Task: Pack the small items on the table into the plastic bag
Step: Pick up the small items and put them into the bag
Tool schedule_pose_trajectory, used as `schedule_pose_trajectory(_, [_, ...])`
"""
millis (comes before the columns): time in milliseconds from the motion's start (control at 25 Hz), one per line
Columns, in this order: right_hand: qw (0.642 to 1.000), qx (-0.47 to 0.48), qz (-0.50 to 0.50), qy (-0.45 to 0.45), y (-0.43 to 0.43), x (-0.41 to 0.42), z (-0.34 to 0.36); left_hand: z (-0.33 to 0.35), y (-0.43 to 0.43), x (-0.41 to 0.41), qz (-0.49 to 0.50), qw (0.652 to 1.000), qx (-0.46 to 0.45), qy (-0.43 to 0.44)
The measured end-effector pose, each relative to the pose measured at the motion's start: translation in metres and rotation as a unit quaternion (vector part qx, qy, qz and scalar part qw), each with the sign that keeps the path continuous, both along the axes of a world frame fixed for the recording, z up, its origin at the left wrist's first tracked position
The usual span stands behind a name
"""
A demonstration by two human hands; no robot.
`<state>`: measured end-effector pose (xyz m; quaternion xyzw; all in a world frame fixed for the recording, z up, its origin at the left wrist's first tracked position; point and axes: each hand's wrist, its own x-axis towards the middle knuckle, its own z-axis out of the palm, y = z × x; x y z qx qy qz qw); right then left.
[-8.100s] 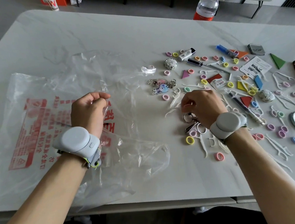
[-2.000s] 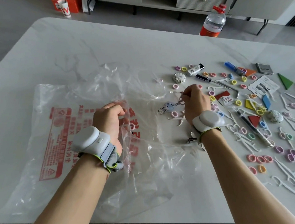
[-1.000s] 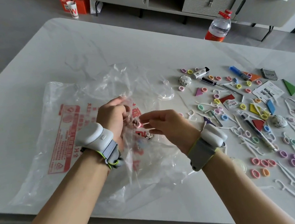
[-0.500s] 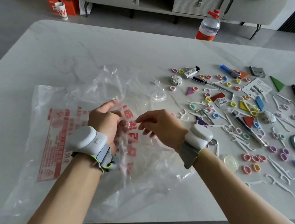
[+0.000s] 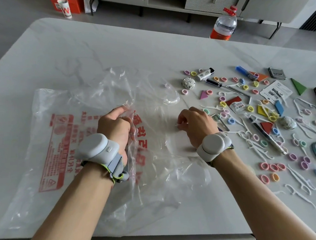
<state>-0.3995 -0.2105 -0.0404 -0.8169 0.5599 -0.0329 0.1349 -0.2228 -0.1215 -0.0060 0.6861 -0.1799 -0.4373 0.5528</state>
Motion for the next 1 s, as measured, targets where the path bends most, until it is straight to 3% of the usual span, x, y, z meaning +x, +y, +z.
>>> schedule_pose_trajectory(320, [0.995, -0.024, 0.042, 0.088, 0.004, 0.006, -0.005, -0.004, -0.001, 0.000, -0.005, 1.000, -0.003, -0.002])
schedule_pose_trajectory(400, [0.996, -0.042, 0.043, 0.061, 0.004, 0.004, -0.001, -0.002, 0.000, -0.001, -0.005, 1.000, -0.001, -0.008])
schedule_pose_trajectory(560, [0.993, -0.046, -0.060, -0.091, -0.013, -0.012, 0.013, -0.001, 0.000, -0.001, -0.005, 1.000, 0.004, -0.003])
schedule_pose_trajectory(640, [0.991, -0.056, -0.077, -0.090, -0.019, -0.023, 0.010, -0.001, 0.000, -0.001, -0.007, 1.000, 0.004, -0.004])
schedule_pose_trajectory(840, [0.996, -0.076, 0.042, -0.030, -0.015, -0.029, -0.006, 0.000, 0.000, -0.001, 0.002, 1.000, -0.003, -0.011])
schedule_pose_trajectory(1000, [0.997, -0.043, 0.017, -0.058, -0.020, -0.032, 0.000, -0.002, -0.001, -0.001, 0.000, 1.000, -0.004, -0.014])
